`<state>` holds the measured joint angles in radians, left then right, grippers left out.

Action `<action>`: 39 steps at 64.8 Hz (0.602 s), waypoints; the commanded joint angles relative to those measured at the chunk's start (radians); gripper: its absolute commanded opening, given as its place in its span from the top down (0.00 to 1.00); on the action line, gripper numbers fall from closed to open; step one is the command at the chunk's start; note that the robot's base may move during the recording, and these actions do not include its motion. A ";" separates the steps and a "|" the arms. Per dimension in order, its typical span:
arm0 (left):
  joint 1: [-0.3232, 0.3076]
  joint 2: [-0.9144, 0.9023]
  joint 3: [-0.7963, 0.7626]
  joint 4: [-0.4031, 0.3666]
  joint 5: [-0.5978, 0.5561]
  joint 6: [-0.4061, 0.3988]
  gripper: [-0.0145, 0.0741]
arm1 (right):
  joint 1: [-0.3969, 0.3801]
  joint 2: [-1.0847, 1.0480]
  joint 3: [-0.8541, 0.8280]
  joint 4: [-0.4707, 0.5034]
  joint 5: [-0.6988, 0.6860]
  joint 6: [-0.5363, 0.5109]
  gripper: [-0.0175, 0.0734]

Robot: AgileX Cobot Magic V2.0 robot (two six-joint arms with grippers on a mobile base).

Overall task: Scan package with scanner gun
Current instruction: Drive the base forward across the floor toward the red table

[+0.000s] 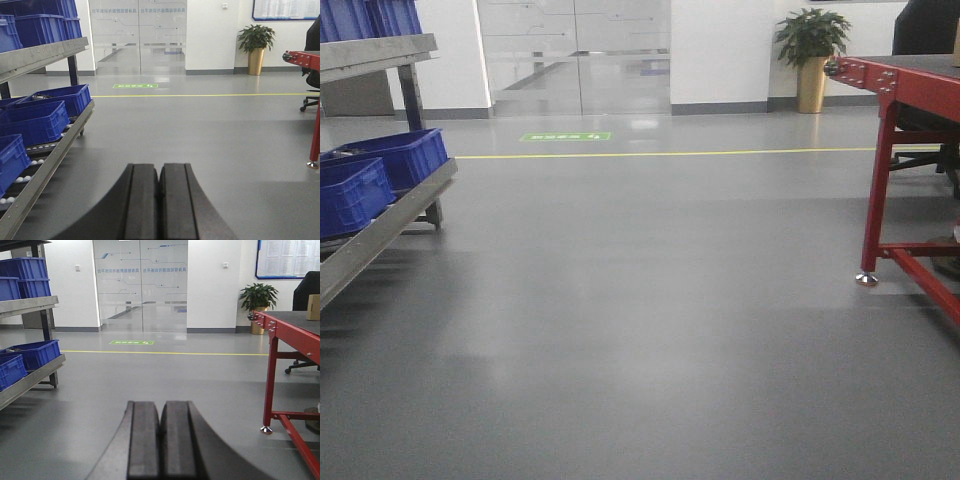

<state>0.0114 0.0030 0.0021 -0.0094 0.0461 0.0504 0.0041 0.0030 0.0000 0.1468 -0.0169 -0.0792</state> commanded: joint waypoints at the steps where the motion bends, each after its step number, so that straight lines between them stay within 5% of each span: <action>1: -0.007 -0.003 -0.002 -0.006 -0.018 -0.007 0.96 | -0.002 -0.003 0.000 0.000 -0.014 -0.001 0.99; 39: -0.007 -0.003 -0.002 -0.006 -0.018 -0.007 0.96 | -0.002 -0.003 0.000 0.000 -0.014 -0.001 0.99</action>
<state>0.0114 0.0030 0.0021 -0.0094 0.0461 0.0504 0.0041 0.0030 0.0000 0.1468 -0.0169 -0.0792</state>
